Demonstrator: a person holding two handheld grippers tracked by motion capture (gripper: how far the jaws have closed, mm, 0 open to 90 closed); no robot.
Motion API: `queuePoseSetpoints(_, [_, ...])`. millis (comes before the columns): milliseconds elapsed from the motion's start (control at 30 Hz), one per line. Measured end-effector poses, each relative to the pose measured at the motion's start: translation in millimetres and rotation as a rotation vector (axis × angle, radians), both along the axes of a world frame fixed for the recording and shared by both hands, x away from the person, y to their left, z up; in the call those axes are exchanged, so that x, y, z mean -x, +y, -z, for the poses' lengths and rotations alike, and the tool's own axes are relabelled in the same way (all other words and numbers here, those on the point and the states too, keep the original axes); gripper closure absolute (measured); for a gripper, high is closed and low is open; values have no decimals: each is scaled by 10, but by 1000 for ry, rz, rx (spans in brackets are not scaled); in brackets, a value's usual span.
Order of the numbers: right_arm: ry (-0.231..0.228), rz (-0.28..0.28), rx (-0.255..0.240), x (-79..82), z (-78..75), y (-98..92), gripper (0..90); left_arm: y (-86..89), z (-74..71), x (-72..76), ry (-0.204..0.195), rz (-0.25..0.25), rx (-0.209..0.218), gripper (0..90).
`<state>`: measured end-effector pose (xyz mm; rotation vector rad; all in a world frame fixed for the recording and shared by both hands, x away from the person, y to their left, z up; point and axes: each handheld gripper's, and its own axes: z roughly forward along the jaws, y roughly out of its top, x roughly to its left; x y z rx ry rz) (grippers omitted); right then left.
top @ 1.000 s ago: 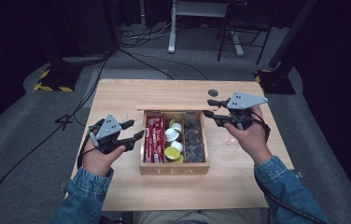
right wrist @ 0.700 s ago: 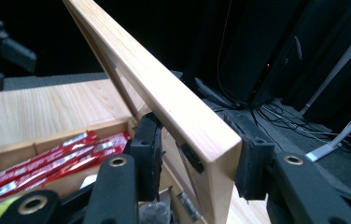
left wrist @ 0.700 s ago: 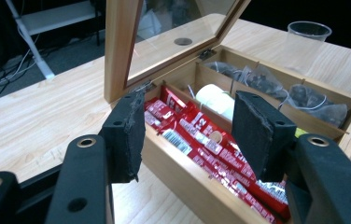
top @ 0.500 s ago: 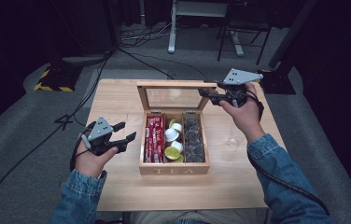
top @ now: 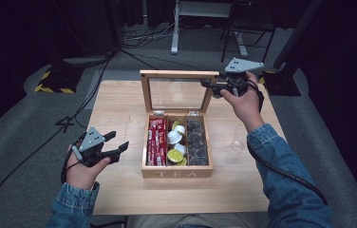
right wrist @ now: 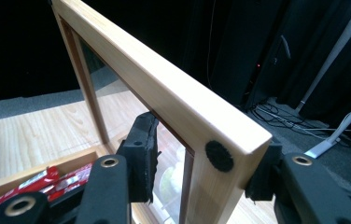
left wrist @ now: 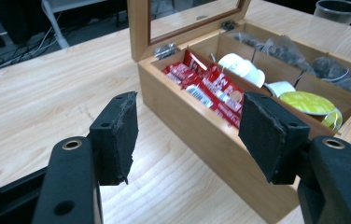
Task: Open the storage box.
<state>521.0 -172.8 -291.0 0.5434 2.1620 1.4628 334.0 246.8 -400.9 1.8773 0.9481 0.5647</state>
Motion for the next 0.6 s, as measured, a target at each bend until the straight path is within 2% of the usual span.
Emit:
queuePoseSetpoints(333, [11,38,3,-235,-18,57,502,74,58,44,26,-19,1,370])
queuePoseSetpoints(500, [30,60,-9,-358,-8,80,482,72,69,14,29,-12,-2,369])
queuePoseSetpoints(600, [33,77,1,-415,-6,108,463,64,77,-7,31,-5,0,368])
